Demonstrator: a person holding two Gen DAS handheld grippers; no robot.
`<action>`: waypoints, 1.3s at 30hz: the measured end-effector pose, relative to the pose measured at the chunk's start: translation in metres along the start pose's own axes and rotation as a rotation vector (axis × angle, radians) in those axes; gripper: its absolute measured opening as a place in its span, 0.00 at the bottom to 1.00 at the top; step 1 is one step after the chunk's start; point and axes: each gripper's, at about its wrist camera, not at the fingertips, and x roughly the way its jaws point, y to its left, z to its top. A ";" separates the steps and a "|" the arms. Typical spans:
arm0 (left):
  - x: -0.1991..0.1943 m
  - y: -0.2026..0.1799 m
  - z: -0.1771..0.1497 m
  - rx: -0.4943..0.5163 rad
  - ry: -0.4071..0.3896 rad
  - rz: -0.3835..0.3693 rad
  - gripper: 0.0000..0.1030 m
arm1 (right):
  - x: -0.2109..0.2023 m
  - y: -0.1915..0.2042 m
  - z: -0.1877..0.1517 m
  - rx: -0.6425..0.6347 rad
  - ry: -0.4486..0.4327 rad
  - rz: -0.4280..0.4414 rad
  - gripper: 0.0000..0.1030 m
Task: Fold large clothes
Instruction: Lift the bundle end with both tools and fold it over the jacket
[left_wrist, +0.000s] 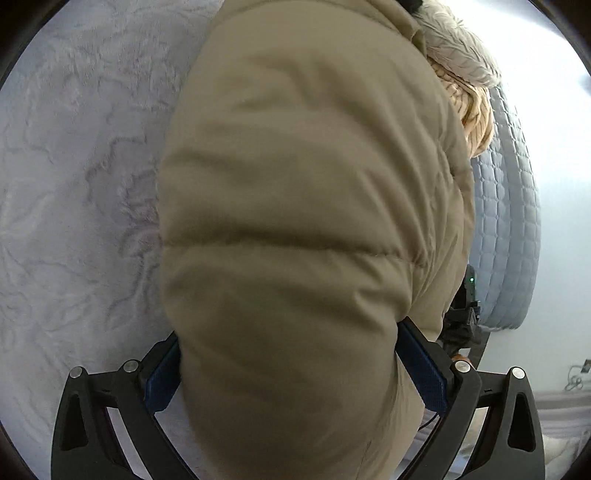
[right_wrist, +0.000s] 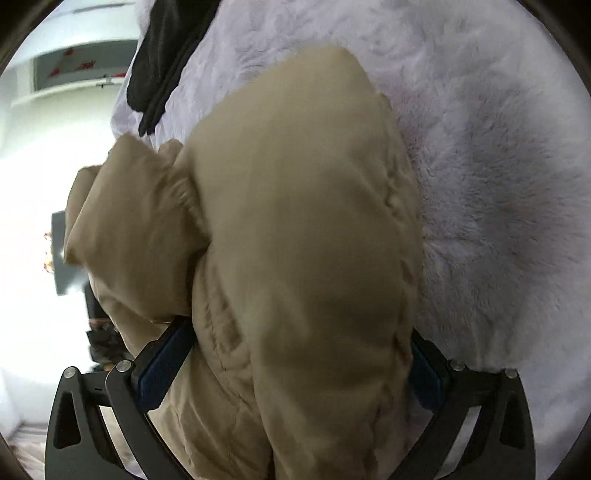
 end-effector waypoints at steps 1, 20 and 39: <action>0.001 -0.006 -0.001 0.010 -0.013 0.016 0.98 | 0.001 -0.001 0.000 0.009 0.002 0.007 1.00; -0.148 -0.012 -0.001 0.164 -0.200 -0.090 0.75 | 0.044 0.130 -0.020 -0.111 -0.043 0.156 0.54; -0.349 0.236 0.059 -0.026 -0.390 0.149 0.79 | 0.285 0.317 0.000 -0.252 0.023 -0.015 0.60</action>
